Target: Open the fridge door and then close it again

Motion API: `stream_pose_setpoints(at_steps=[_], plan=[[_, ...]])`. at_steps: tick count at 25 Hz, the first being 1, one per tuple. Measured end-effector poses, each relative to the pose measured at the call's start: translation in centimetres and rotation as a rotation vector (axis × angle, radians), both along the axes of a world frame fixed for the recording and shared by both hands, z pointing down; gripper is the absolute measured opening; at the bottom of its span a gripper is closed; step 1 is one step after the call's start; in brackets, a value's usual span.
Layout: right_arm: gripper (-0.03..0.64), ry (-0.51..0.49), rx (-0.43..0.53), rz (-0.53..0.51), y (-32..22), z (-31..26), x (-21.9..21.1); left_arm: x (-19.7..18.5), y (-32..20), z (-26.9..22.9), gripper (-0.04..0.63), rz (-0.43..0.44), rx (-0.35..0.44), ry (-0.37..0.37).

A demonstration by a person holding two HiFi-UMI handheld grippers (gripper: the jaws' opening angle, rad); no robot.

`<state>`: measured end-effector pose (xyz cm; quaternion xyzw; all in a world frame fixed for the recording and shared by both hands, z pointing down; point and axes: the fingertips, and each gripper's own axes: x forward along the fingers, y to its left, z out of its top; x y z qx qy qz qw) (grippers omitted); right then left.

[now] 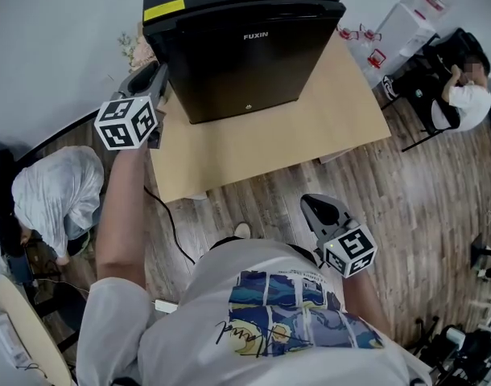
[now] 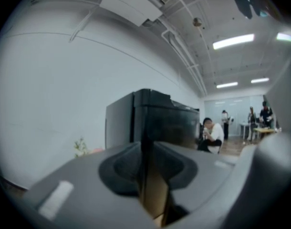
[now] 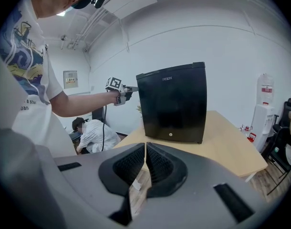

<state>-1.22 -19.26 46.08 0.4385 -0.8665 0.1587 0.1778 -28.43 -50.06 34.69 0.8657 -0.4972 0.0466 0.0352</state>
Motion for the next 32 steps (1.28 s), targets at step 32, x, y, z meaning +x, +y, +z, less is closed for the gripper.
stream_pose_setpoints(at_steps=[32], plan=[[0.020, -0.036, 0.061, -0.276, 12.3, -2.7, 12.2, 20.8, 35.9, 5.7, 0.008, 0.075, -0.196, 0.090]])
